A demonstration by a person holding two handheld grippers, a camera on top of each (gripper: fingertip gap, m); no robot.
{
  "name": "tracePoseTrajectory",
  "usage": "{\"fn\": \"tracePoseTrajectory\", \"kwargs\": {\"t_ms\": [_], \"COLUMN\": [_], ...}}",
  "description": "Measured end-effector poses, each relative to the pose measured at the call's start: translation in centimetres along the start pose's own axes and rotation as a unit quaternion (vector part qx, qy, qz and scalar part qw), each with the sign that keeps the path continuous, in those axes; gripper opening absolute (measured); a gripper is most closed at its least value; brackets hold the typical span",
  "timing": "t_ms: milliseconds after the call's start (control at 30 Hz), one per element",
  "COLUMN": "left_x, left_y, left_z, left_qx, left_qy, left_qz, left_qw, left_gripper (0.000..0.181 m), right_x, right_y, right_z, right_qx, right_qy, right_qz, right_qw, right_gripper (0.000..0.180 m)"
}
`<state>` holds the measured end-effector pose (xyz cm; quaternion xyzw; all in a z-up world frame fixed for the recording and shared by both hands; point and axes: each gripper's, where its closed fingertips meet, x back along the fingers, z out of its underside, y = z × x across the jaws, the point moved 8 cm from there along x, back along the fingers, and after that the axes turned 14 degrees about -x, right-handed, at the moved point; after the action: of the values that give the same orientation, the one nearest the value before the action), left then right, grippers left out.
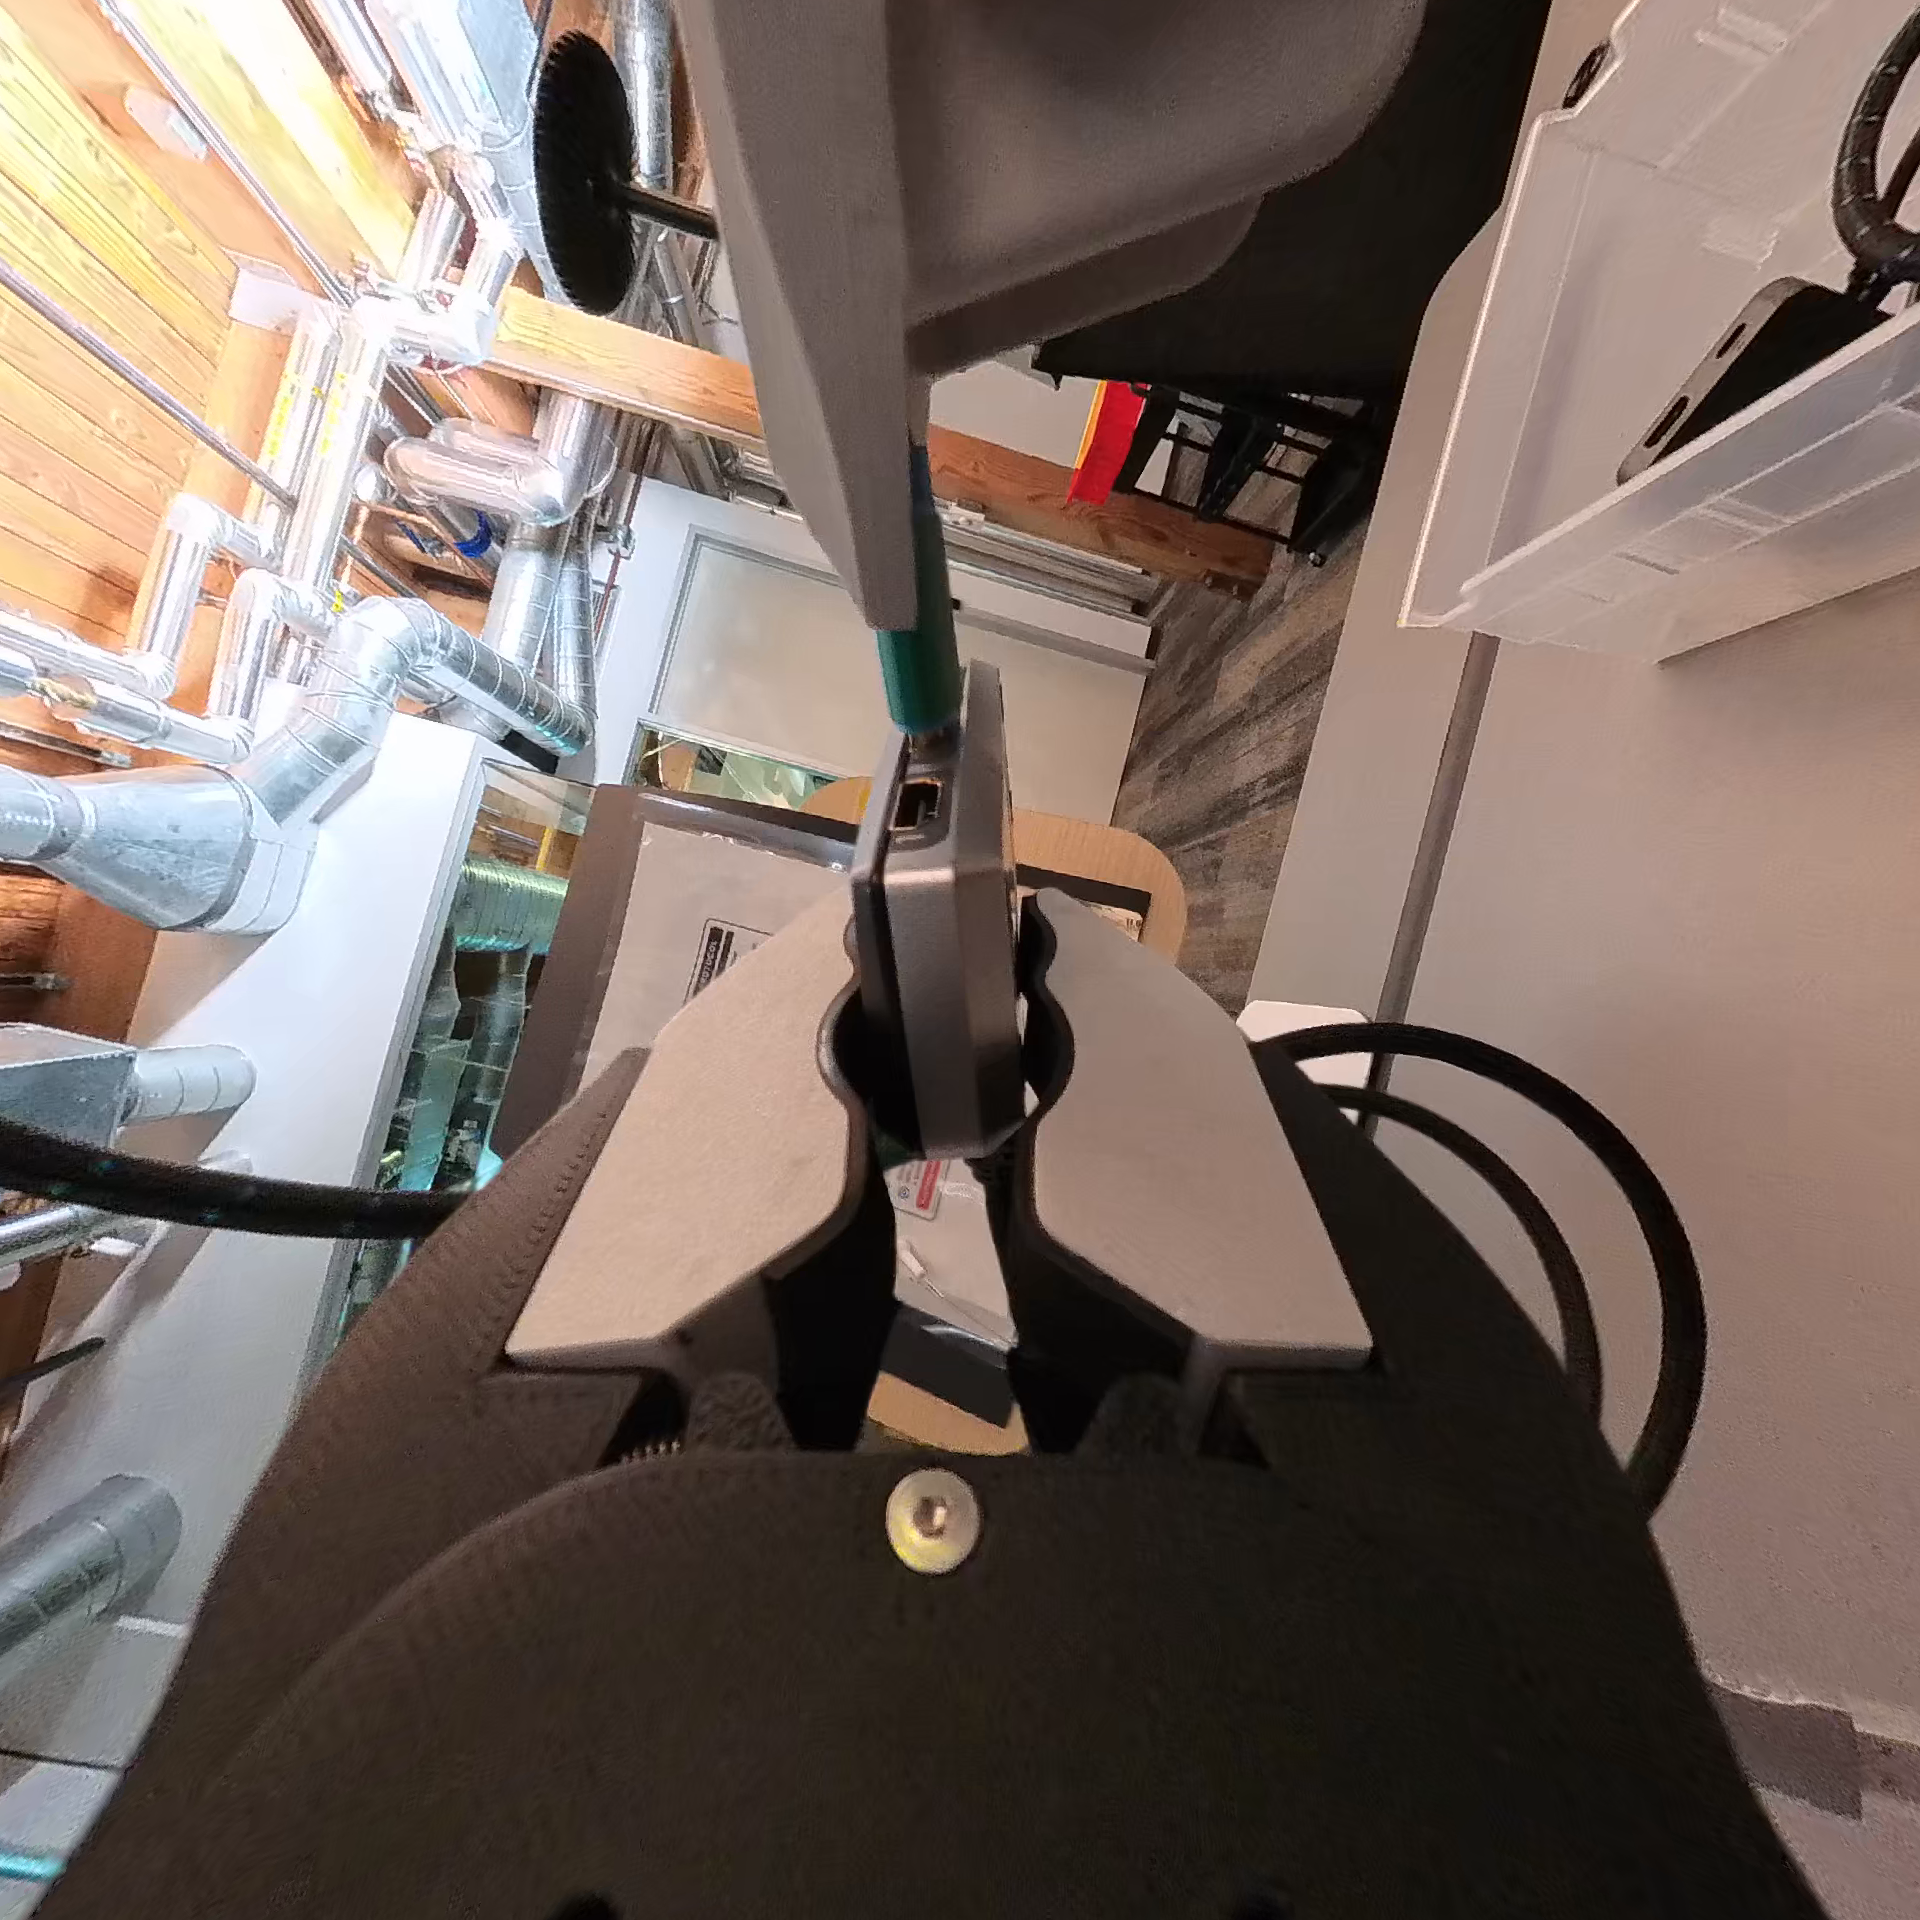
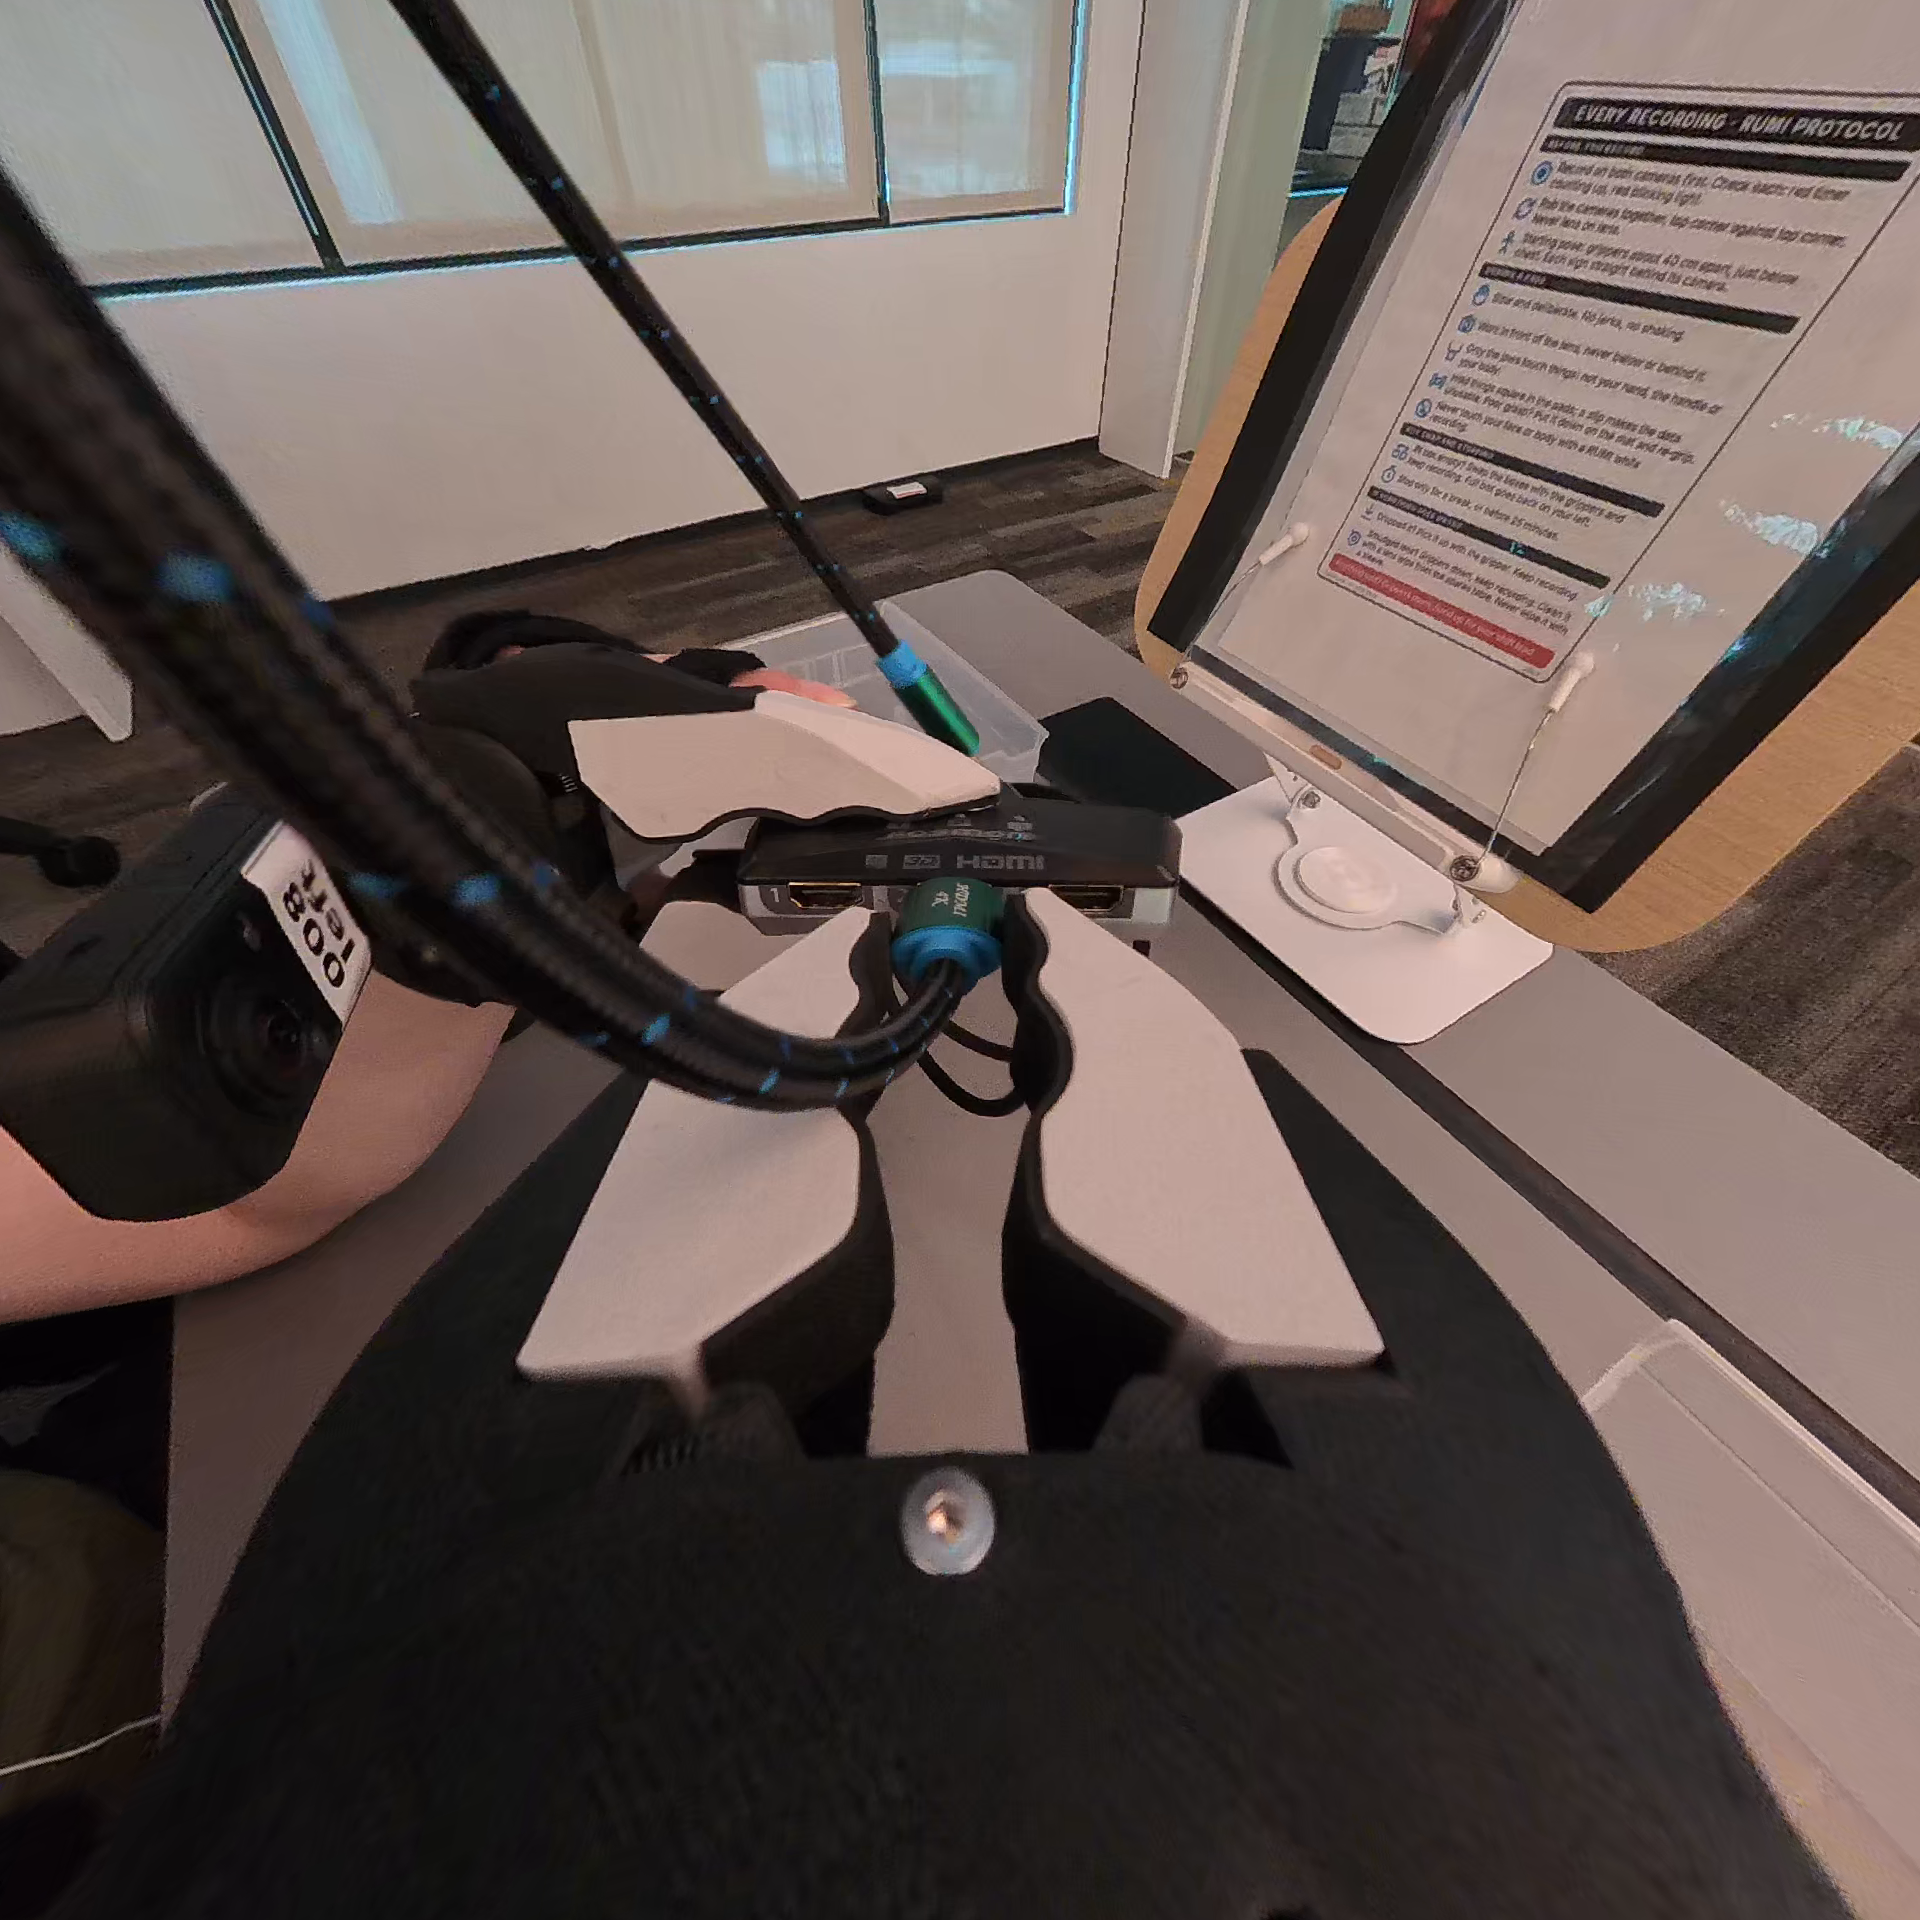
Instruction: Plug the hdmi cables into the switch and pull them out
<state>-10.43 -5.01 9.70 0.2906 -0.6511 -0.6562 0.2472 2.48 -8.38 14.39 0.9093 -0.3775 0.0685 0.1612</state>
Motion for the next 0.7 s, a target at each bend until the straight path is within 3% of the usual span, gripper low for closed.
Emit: {"fn": "tracePoseTrajectory", "kwargs": {"t_ms": [167,433,600,700], "left_x": [-0.1,0.2,0.0,-0.5], "left_y": [0.1,0.4,0.2,-0.3], "left_z": [0.1,-0.2,-0.4,2.1], "left_qx": [0.012,-0.002,-0.005,-0.031], "left_qy": [-0.001,-0.001,0.001,0.093], "left_qz": [-0.005,-0.014,-0.006,0.022], "left_qw": [1.000,1.000,1.000,0.995], "left_gripper": [0.023,0.023,0.023,0.023], "right_x": [0.0,0.4,0.5,3.0], "right_y": [0.8,0.3,0.7,0.9], "right_z": [-0.1,-0.1,-0.1,-0.9], "right_qx": [0.039,-0.001,0.026,0.024], "right_qy": [0.003,-0.006,0.007,-0.030], "right_qz": [0.048,-0.005,0.033,0.041], "right_qw": [0.998,1.000,0.999,0.998], "right_gripper": [0.021,0.021,0.021,0.022]}}
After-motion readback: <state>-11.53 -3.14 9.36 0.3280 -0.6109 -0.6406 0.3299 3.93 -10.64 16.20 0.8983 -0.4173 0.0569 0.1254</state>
